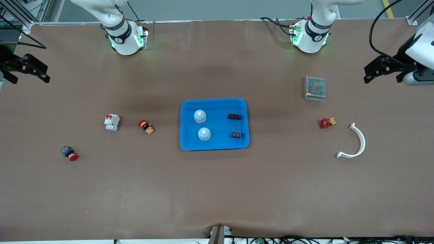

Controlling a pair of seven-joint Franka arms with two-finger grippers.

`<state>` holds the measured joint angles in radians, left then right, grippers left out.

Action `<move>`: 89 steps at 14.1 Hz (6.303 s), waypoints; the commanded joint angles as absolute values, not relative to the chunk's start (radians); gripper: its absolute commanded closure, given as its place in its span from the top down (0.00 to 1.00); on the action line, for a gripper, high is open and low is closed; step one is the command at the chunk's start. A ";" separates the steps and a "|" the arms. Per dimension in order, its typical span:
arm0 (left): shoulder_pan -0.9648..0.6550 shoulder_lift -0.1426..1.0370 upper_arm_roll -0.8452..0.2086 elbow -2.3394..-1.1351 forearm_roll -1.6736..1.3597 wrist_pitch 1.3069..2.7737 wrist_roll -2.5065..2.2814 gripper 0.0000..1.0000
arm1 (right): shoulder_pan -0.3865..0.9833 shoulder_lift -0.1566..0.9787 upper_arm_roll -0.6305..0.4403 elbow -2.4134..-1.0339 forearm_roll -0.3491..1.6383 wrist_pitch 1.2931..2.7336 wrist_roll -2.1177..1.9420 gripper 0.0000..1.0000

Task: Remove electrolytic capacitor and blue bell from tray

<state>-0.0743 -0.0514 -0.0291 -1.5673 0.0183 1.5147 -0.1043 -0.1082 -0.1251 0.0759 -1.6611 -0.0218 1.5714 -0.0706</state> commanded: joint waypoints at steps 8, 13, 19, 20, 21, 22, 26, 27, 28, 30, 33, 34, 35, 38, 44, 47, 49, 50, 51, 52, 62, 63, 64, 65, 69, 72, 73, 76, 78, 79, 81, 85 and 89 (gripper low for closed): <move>-0.087 -0.037 -0.066 -1.565 0.097 1.482 -0.117 1.00 | -0.120 -0.120 0.084 -1.643 -0.008 1.565 -0.083 1.00; -0.086 -0.037 -0.126 -1.649 0.089 1.462 -0.265 1.00 | -0.118 -0.120 0.084 -1.643 -0.008 1.566 -0.083 1.00; -0.084 -0.044 -0.198 -1.796 0.080 1.546 -0.368 1.00 | -0.118 -0.120 0.084 -1.643 -0.008 1.568 -0.083 1.00; -0.084 -0.044 -0.215 -1.816 0.078 1.561 -0.405 1.00 | -0.118 -0.120 0.084 -1.643 -0.008 1.568 -0.081 1.00; -0.084 -0.044 -0.234 -1.839 0.080 1.581 -0.451 1.00 | -0.117 -0.120 0.084 -1.644 -0.008 1.568 -0.081 1.00; -0.084 -0.044 -0.261 -1.867 0.080 1.607 -0.498 1.00 | -0.118 -0.120 0.084 -1.644 -0.008 1.569 -0.086 1.00; -0.084 -0.037 -0.336 -1.971 0.048 1.735 -0.693 1.00 | -0.114 -0.120 0.084 -1.641 -0.008 1.568 -0.074 1.00; -0.084 -0.037 -0.344 -1.998 0.029 1.774 -0.733 1.00 | -0.112 -0.118 0.086 -1.641 -0.008 1.568 -0.074 1.00; -0.084 -0.035 -0.359 -2.029 0.014 1.816 -0.770 1.00 | -0.112 -0.118 0.086 -1.641 -0.008 1.571 -0.072 1.00; -0.086 -0.020 -0.393 -2.083 0.006 1.899 -0.863 1.00 | -0.112 -0.115 0.087 -1.641 -0.008 1.574 -0.074 1.00; -0.086 0.064 -0.466 -2.094 0.008 2.006 -1.058 1.00 | -0.101 -0.114 0.090 -1.641 -0.008 1.597 -0.078 1.00; -0.089 0.095 -0.482 -2.094 0.014 2.043 -1.106 1.00 | -0.088 -0.110 0.091 -1.641 -0.006 1.601 -0.080 1.00; -0.098 0.124 -0.494 -2.094 0.021 2.072 -1.158 1.00 | -0.081 -0.098 0.092 -1.641 -0.003 1.612 -0.077 1.00; -0.139 0.204 -0.495 -2.092 0.041 2.158 -1.308 0.93 | -0.025 -0.059 0.092 -1.614 0.023 1.638 -0.055 1.00; -0.221 0.356 -0.492 -2.069 0.057 2.413 -1.724 0.80 | 0.104 0.061 0.091 -1.566 0.044 1.704 0.080 1.00; -0.242 0.457 -0.492 -1.996 0.185 2.437 -1.940 0.77 | 0.153 0.130 0.092 -1.566 0.095 1.788 0.221 1.00; -0.258 0.537 -0.492 -1.921 0.283 2.437 -2.101 0.74 | 0.190 0.167 0.091 -1.572 0.095 1.854 0.229 1.00; -0.259 0.564 -0.492 -1.898 0.314 2.436 -2.141 0.72 | 0.196 0.192 0.091 -1.572 0.095 1.871 0.229 1.00; -0.261 0.581 -0.492 -1.885 0.327 2.436 -2.160 0.72 | 0.212 0.222 0.091 -1.574 0.097 1.905 0.232 1.00; -0.271 0.598 -0.492 -1.876 0.327 2.436 -2.170 0.71 | 0.219 0.248 0.091 -1.578 0.095 1.945 0.233 1.00; -0.296 0.658 -0.485 -1.859 0.328 2.427 -2.306 0.54 | 0.316 0.423 0.089 -1.578 0.092 2.123 0.281 1.00; -0.296 0.660 -0.485 -1.859 0.328 2.427 -2.307 0.54 | 0.331 0.434 0.089 -1.578 0.091 2.138 0.281 1.00; -0.296 0.664 -0.485 -1.855 0.328 2.427 -2.315 0.52 | 0.336 0.449 0.089 -1.578 0.091 2.157 0.282 1.00; -0.295 0.669 -0.485 -1.847 0.328 2.427 -2.315 0.42 | 0.342 0.462 0.089 -1.578 0.091 2.170 0.293 1.00; -0.295 0.696 -0.485 -1.824 0.331 2.427 -2.309 0.14 | 0.400 0.511 0.086 -1.572 0.034 2.186 0.330 1.00; -0.288 0.670 -0.485 -1.813 0.336 2.415 -2.289 0.00 | 0.422 0.551 0.086 -1.569 0.034 2.238 0.331 1.00; -0.284 0.663 -0.485 -1.795 0.340 2.370 -2.277 0.00 | 0.423 0.566 0.086 -1.568 0.034 2.253 0.331 1.00; -0.261 0.595 -0.492 -1.758 0.339 2.246 -2.183 0.00 | 0.448 0.606 0.086 -1.551 0.034 2.260 0.330 1.00; -0.233 0.554 -0.492 -1.761 0.334 2.189 -2.116 0.00 | 0.466 0.630 0.086 -1.534 0.035 2.260 0.331 1.00; -0.216 0.537 -0.494 -1.766 0.334 2.154 -2.070 0.00 | 0.472 0.640 0.086 -1.525 0.035 2.260 0.343 1.00; -0.178 0.506 -0.495 -1.772 0.330 2.074 -1.970 0.00 | 0.505 0.656 0.084 -1.511 0.032 2.261 0.391 1.00; -0.086 0.442 -0.497 -1.834 0.327 1.965 -1.797 0.00 | 0.529 0.695 0.083 -1.486 0.019 2.261 0.416 1.00; 0.038 0.410 -0.497 -1.956 0.327 1.953 -1.636 0.00 | 0.538 0.733 0.083 -1.468 -0.014 2.263 0.416 1.00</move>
